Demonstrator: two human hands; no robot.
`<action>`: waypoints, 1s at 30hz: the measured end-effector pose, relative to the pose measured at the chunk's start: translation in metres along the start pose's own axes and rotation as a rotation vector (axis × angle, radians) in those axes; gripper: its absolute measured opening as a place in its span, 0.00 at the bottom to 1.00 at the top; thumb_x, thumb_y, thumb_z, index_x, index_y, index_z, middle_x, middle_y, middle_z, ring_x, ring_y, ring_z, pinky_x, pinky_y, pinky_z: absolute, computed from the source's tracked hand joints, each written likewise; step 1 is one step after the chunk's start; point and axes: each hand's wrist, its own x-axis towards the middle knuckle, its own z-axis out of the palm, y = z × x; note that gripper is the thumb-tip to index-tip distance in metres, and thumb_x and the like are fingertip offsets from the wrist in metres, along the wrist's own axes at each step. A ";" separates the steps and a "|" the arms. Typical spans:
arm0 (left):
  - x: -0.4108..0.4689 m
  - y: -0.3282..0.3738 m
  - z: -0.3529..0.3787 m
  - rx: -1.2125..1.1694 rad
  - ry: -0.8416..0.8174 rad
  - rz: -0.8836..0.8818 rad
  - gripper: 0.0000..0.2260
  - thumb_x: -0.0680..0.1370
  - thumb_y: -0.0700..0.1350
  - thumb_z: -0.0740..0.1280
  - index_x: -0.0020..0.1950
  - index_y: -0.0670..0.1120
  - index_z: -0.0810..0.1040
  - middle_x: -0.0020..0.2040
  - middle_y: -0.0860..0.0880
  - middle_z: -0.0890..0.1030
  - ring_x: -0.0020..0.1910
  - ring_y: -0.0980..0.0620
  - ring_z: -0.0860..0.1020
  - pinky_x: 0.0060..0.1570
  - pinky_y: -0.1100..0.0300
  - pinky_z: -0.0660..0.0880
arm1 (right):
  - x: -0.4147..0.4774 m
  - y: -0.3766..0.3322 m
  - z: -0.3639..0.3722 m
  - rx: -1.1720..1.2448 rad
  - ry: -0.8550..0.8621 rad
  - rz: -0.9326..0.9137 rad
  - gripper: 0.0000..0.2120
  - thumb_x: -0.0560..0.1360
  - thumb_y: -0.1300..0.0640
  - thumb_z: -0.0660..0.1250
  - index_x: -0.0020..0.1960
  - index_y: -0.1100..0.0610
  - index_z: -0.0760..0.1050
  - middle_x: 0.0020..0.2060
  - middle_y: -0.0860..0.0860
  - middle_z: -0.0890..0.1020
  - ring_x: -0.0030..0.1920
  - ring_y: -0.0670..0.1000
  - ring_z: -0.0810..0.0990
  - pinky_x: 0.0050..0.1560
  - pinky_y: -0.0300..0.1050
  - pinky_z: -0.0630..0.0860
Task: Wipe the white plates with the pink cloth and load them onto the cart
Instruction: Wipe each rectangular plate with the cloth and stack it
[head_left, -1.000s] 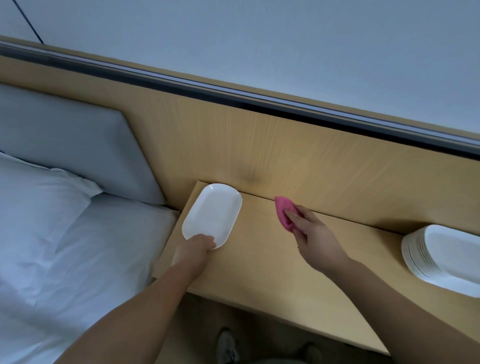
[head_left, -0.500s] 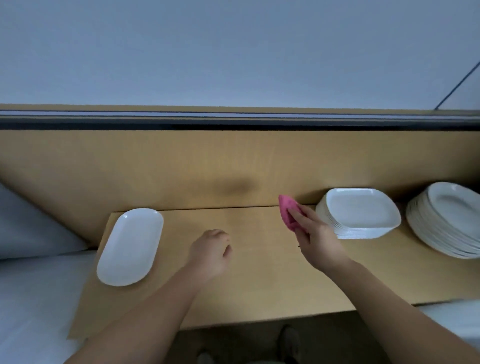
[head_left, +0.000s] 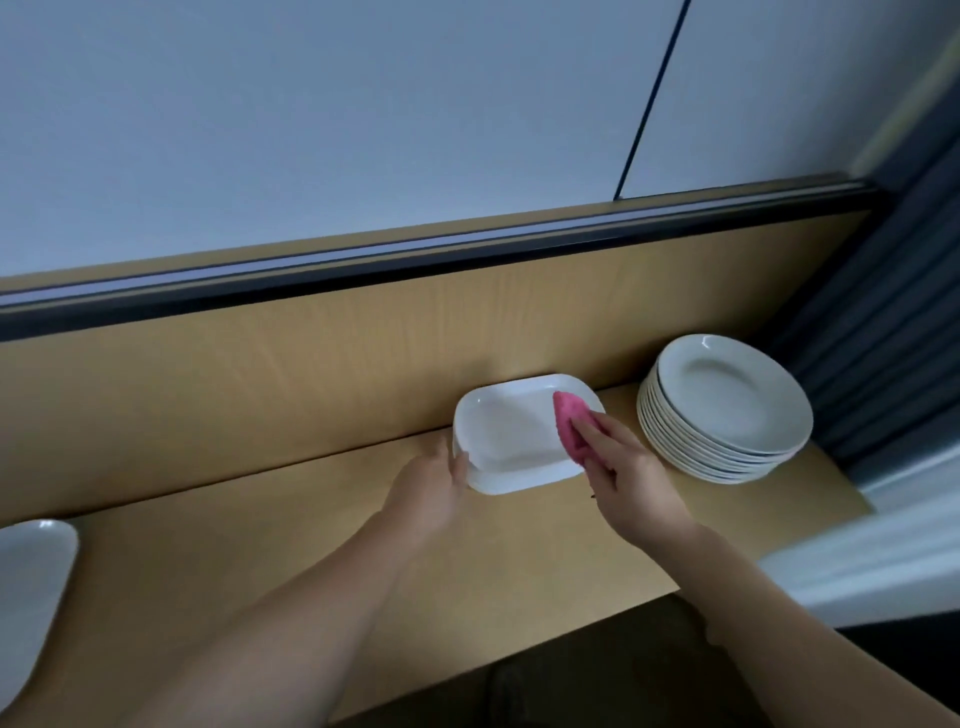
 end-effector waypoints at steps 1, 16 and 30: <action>0.004 0.008 0.003 -0.023 -0.001 -0.018 0.21 0.84 0.53 0.51 0.69 0.40 0.67 0.52 0.42 0.81 0.49 0.43 0.78 0.42 0.56 0.69 | 0.004 0.007 -0.004 0.011 -0.008 -0.012 0.24 0.78 0.67 0.62 0.72 0.54 0.69 0.67 0.50 0.72 0.60 0.50 0.75 0.56 0.42 0.74; 0.028 0.066 0.022 -0.207 0.003 -0.279 0.12 0.82 0.43 0.55 0.61 0.37 0.70 0.51 0.44 0.78 0.45 0.45 0.76 0.40 0.59 0.68 | 0.033 0.053 -0.013 0.135 -0.106 -0.134 0.28 0.77 0.70 0.60 0.75 0.53 0.65 0.69 0.47 0.70 0.70 0.46 0.68 0.66 0.50 0.72; 0.035 0.066 0.009 -0.305 0.017 -0.356 0.08 0.80 0.45 0.57 0.44 0.43 0.70 0.42 0.44 0.80 0.39 0.44 0.81 0.37 0.53 0.76 | 0.034 0.062 -0.021 0.140 -0.078 -0.140 0.27 0.77 0.67 0.59 0.75 0.52 0.65 0.70 0.47 0.70 0.70 0.47 0.69 0.66 0.53 0.73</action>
